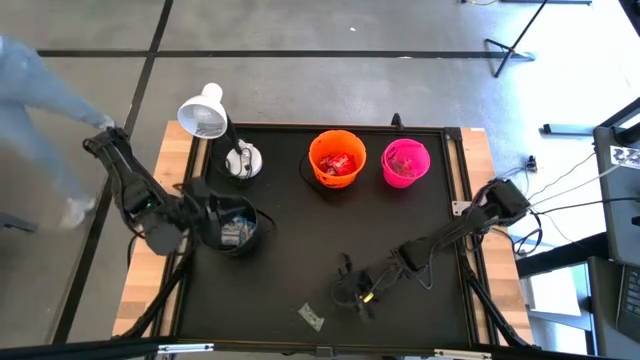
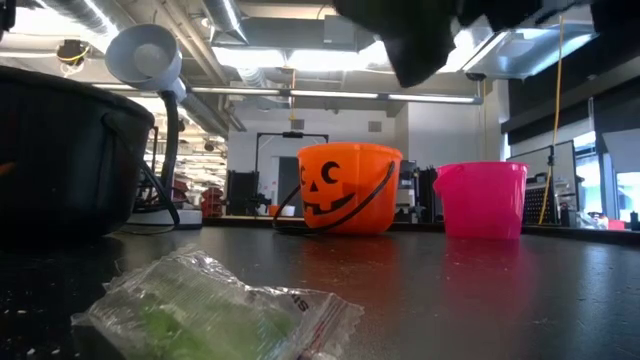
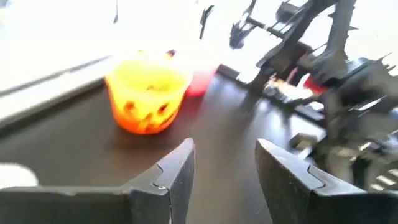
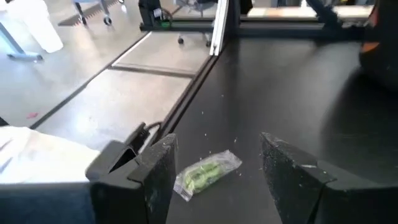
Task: Sort candy
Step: Put the green candy into the pink bucket
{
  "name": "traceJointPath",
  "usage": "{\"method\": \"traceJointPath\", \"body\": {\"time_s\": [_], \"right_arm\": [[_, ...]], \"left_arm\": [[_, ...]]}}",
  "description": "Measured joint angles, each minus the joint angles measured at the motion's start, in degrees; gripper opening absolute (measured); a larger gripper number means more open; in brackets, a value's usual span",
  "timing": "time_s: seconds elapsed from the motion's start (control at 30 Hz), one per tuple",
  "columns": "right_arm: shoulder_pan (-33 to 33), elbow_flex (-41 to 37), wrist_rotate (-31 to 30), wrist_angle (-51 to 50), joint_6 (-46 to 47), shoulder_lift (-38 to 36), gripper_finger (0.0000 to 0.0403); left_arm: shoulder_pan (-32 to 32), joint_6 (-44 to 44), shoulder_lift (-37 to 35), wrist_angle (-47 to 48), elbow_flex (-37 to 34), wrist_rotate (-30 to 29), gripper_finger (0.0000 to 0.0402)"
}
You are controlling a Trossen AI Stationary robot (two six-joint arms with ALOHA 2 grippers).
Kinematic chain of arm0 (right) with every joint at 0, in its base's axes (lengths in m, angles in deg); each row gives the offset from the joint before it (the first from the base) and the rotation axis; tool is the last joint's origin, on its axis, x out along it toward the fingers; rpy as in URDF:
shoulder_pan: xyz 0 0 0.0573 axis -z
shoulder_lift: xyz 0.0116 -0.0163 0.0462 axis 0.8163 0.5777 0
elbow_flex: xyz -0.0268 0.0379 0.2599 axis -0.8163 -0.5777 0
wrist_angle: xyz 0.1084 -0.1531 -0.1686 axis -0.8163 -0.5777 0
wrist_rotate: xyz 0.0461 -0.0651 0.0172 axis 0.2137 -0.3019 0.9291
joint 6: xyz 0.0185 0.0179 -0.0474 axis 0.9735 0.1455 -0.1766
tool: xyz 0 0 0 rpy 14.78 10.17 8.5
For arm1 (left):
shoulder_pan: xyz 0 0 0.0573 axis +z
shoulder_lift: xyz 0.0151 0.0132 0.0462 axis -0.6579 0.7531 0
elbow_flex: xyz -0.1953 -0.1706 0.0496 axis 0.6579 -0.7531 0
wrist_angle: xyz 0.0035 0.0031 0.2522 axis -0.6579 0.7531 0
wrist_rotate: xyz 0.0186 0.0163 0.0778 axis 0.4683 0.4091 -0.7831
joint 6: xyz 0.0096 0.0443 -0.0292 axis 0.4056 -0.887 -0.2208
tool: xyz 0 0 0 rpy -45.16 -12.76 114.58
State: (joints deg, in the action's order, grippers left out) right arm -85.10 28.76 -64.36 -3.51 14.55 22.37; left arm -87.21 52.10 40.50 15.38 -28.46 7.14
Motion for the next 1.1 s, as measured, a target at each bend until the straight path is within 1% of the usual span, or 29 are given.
{"method": "traceJointPath", "body": {"time_s": [0.07, 0.13, 0.2, 0.3, 0.37, 0.43, 0.5, 0.57, 0.67, 0.83, 0.97, 1.1], "right_arm": [[0.0, 0.6, 0.1, 0.8, 0.0, 1.9, 0.0221], [-0.1, 2.2, 0.2, 0.9, 0.1, 4.2, 0.0221], [-0.7, 4.5, 1.0, 0.8, -0.1, 6.8, 0.0221], [-1.5, 9.5, 1.0, -3.1, -2.8, 11.0, 0.0221], [-2.0, 13.1, 1.0, -8.4, -4.6, 13.2, 0.0221], [-2.1, 17.4, 0.9, -12.7, -6.0, 15.6, 0.0221], [-2.0, 20.4, 0.8, -17.7, -6.2, 17.3, 0.0221], [-2.0, 23.0, 0.5, -19.8, -6.3, 19.0, 0.0221], [-1.8, 24.3, 0.5, -22.0, -6.2, 20.4, 0.0221], [-1.8, 24.5, 0.1, -22.6, -5.1, 21.8, 0.0221], [-1.8, 24.4, -1.8, -23.6, -4.3, 23.2, 0.0221], [-1.9, 24.6, -5.8, -27.0, -3.7, 23.3, 0.0221]], "left_arm": [[0.0, -8.1, 0.1, -8.4, -1.0, -0.9, 0.0157], [0.0, -15.5, 0.1, -18.4, -2.2, 0.3, 0.0157], [0.0, -24.6, 0.6, -30.1, -3.5, 3.0, 0.0157], [0.0, -38.6, 2.6, -45.2, -5.7, 7.2, 0.0152], [0.1, -45.2, 4.0, -52.8, -6.9, 10.7, 0.0148], [0.7, -49.3, 5.5, -59.0, -8.0, 14.5, 0.0144], [1.8, -51.4, 7.1, -64.2, -9.6, 18.9, 0.0140], [2.8, -52.3, 8.5, -68.8, -11.6, 22.6, 0.0135], [4.4, -52.3, 9.6, -74.7, -14.3, 25.5, 0.0130], [6.3, -52.2, 10.2, -80.2, -17.7, 25.9, 0.0126], [7.8, -52.2, 10.2, -81.2, -18.4, 26.0, 0.0125], [8.5, -52.1, 10.1, -81.4, -18.4, 26.0, 0.0125]]}}
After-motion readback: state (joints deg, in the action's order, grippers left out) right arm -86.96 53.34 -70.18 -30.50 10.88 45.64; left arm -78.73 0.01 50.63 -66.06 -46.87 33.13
